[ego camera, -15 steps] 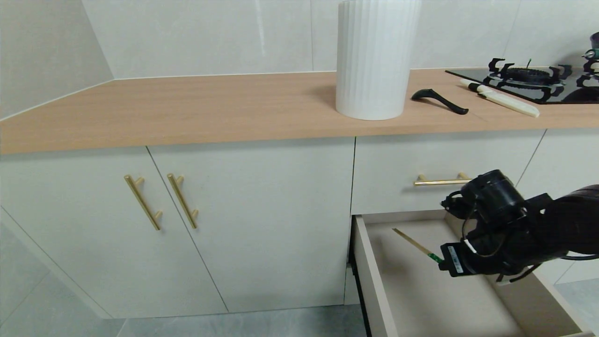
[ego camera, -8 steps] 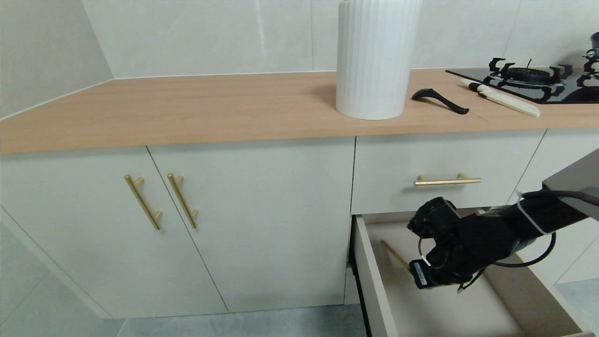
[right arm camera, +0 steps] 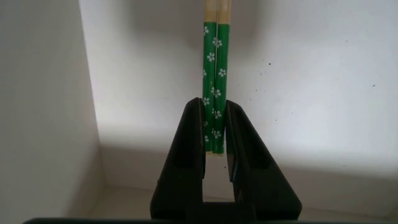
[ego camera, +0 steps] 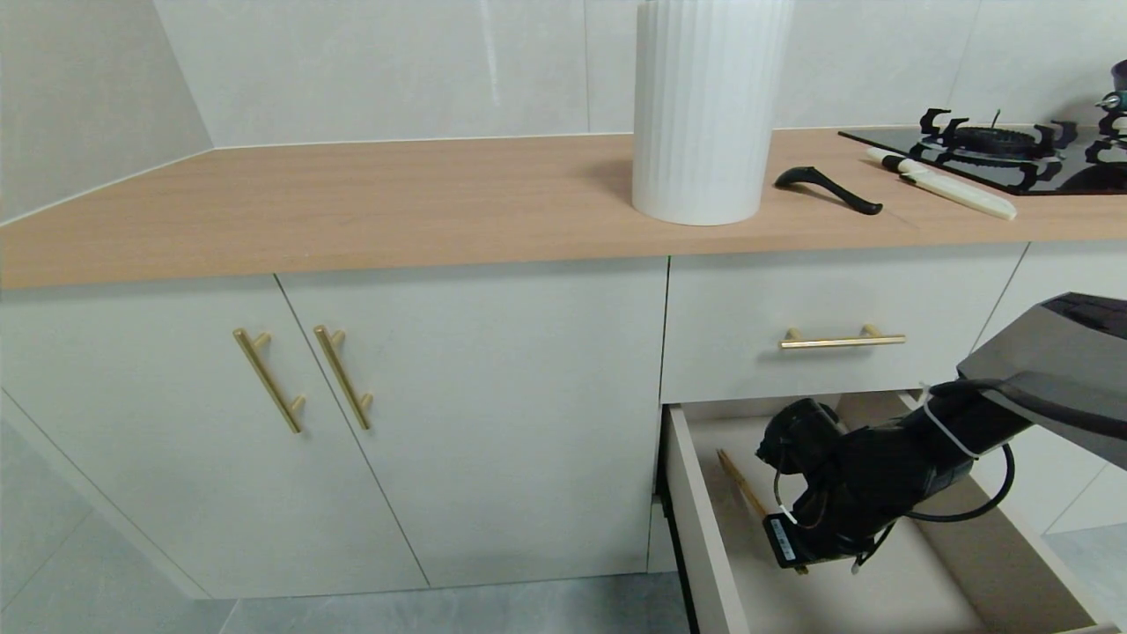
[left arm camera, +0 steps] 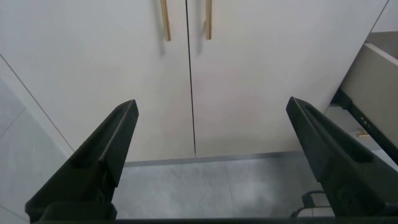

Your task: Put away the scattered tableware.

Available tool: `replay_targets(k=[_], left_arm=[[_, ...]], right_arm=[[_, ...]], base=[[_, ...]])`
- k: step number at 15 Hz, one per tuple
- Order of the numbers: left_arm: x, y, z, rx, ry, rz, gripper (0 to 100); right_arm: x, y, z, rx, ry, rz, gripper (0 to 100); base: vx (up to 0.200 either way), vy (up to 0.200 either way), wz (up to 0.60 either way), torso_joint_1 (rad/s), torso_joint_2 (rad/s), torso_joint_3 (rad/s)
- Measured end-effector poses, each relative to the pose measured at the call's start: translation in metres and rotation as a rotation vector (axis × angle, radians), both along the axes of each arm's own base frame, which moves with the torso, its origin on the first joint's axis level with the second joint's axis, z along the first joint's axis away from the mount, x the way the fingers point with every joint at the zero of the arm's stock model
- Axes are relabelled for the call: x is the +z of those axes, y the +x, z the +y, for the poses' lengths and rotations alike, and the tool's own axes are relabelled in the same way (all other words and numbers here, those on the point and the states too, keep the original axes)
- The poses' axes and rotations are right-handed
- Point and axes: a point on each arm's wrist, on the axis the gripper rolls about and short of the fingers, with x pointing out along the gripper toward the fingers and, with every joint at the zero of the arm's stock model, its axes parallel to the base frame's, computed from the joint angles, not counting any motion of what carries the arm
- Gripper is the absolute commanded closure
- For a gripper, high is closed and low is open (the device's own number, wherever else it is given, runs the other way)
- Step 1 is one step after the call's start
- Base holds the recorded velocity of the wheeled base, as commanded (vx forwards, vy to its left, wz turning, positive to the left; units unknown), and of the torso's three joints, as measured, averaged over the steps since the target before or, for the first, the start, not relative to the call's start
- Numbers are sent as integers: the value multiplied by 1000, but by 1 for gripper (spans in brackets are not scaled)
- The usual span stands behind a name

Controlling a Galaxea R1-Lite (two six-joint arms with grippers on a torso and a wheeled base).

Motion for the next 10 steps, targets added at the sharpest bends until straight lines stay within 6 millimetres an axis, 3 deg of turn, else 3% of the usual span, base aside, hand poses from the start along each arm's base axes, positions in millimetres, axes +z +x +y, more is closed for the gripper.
replay_targets(k=[1,2,7,10], left_arm=[[0,0,0,0,0,0,0],[0,0,0,0,0,0,0],[0,0,0,0,0,0,0],[0,0,0,0,0,0,0]], right_arm=[[0,1,0,0,2,-4,100],[-1,0,0,0,2,-4,0],[-1,-1,-1,0,0,0,0],[10,-5,-2,0,8,-22,0]], base=[[0,0,0,0,0,0],[0,0,0,0,0,0],[0,0,0,0,0,0],[0,0,0,0,0,0]])
